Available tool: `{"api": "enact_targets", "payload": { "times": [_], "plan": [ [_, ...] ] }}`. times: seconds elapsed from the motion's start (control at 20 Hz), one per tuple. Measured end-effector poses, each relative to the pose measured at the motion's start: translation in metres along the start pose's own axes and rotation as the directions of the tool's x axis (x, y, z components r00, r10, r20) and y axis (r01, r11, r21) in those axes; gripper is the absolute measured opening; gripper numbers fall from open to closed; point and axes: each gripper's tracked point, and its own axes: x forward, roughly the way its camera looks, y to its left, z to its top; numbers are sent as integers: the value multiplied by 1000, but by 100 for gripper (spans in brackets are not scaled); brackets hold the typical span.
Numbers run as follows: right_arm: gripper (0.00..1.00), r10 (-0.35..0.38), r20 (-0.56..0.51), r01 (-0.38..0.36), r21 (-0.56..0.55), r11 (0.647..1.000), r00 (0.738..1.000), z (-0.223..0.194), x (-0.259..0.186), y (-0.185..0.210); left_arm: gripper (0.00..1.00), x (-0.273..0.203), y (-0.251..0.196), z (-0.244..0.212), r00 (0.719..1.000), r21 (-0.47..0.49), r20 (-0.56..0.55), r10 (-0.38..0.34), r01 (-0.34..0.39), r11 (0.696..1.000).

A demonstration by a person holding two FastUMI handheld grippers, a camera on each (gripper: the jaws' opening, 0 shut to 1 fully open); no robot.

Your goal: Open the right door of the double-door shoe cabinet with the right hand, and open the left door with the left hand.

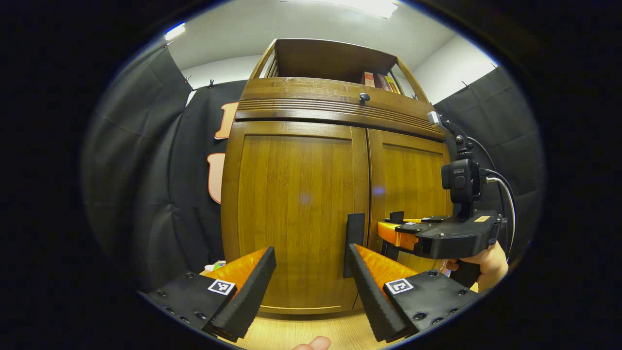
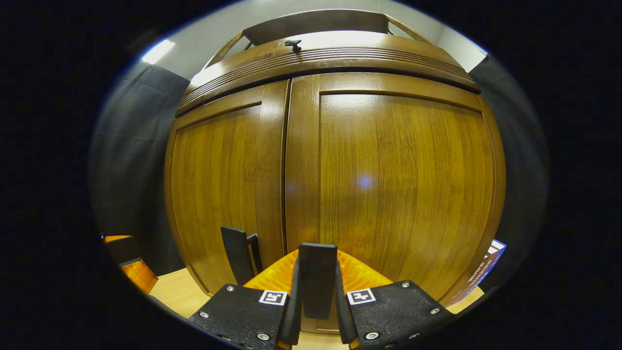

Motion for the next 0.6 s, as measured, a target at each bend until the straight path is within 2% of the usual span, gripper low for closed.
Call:
{"api": "enact_targets", "payload": {
  "times": [0.05, 0.1, 0.15, 0.3, 0.45, 0.6],
  "plan": [
    [31, 11, 5, -11, 10, 1000, 1000, 0, -2, 1, 97, 0, 0, 1, 1000, 2, 3, 1, -1, 1000],
    [22, 21, 8, -21, 14, 1000, 1000, 1, -4, 2, 96, 0, 0, 1, 1000, 4, 5, 1, -1, 1000],
    [29, 29, 13, -29, 10, 1000, 1000, 1, -8, 2, 95, 0, 0, 3, 1000, 6, 6, 3, -3, 1000],
    [29, 68, 35, -68, -2, 998, 997, 3, -28, 3, 95, -1, 1, 6, 1000, 11, 6, 6, -6, 1000],
    [30, 121, 47, -123, 30, 992, 991, 3, -64, 2, 95, -2, 1, 8, 1000, 10, 13, 8, -8, 1000],
    [29, 144, 60, -146, 26, 989, 988, 3, -103, -5, 95, -3, -1, 10, 1000, 14, 23, 7, -8, 1000]
  ]
}}
